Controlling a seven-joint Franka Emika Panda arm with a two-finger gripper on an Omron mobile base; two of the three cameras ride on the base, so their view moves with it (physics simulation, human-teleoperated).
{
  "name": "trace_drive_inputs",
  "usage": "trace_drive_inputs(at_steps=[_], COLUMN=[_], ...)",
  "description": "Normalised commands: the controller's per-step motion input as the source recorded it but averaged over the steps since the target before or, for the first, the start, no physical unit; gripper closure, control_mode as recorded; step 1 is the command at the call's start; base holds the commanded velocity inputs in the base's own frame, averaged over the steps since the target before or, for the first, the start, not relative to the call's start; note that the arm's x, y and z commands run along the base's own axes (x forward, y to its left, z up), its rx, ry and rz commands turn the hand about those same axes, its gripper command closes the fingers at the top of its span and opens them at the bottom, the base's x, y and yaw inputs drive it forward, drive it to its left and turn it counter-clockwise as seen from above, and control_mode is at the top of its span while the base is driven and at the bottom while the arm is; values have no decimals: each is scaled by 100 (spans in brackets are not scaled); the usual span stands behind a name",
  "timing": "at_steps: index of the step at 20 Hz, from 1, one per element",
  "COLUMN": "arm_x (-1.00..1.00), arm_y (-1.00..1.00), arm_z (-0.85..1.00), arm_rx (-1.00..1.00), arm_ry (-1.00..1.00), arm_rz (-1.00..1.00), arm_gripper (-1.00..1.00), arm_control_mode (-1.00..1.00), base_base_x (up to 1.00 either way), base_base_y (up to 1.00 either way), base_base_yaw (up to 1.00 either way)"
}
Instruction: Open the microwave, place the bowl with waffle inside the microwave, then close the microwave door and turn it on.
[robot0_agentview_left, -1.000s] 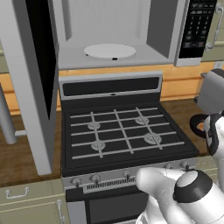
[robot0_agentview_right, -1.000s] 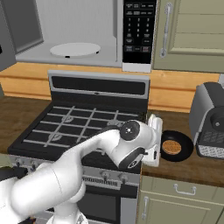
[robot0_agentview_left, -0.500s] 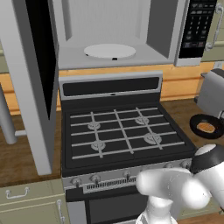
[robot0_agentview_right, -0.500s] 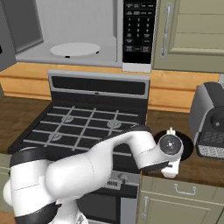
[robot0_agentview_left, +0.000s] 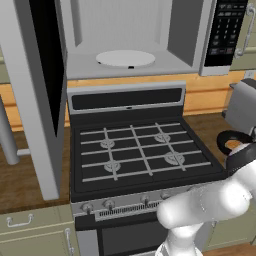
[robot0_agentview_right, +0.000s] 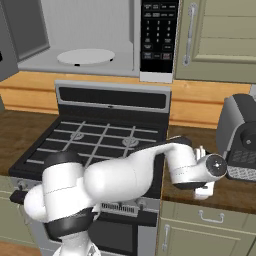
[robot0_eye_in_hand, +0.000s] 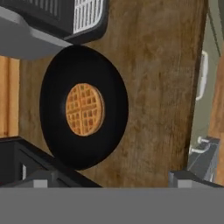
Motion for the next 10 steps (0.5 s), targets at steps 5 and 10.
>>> trace_drive_inputs(at_steps=[5,10], arm_x=[43,50], arm_y=[0,-2], arm_z=[-45,-33], arm_rx=[5,6], arm_ry=[2,6], arm_rz=[3,0], arm_gripper=[-100,-100], arm_control_mode=[-100,-100], base_base_x=[0,0], base_base_y=[0,0], base_base_yaw=[0,0])
